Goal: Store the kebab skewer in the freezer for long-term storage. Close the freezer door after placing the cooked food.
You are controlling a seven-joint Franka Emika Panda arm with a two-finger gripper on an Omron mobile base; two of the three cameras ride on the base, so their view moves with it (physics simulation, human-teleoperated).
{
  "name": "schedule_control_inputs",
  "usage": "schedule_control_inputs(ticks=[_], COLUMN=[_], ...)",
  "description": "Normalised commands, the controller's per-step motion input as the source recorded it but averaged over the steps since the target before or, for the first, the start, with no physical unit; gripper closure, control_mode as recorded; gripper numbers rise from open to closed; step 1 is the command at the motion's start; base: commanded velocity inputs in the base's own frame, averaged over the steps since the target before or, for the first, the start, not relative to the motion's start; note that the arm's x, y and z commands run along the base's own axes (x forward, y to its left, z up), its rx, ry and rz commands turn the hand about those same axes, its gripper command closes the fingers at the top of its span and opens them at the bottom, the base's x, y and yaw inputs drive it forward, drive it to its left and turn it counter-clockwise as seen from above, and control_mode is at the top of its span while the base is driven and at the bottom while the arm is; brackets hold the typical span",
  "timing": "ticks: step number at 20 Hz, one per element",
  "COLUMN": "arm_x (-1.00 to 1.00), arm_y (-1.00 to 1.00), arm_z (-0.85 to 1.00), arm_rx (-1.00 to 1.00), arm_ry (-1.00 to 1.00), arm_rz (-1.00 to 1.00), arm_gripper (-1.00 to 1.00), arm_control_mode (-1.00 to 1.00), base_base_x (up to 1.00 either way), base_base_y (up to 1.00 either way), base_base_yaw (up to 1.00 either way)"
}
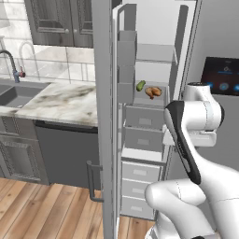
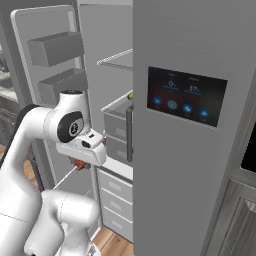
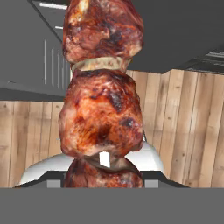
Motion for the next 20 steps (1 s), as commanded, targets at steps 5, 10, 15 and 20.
schedule_control_inputs(ticks=[5, 10, 15, 20], arm_x=[0.61, 0.56, 0.41, 0.23], arm_y=[0.05, 0.00, 0.00, 0.04], arm_z=[0.00, -0.06, -0.17, -0.06], arm_rx=[0.00, 0.00, -0.03, -0.10], arm_ry=[-0.14, -0.25, -0.44, -0.53], arm_rz=[0.04, 0.00, 0.00, 0.00], arm_gripper=[1.00, 1.00, 1.00, 1.00], arm_control_mode=[-1.00, -1.00, -1.00, -1.00], base_base_x=[0.00, 0.00, 0.00, 0.00], base_base_y=[0.00, 0.00, 0.00, 0.00], base_base_yaw=[0.00, 0.00, 0.00, 0.00])
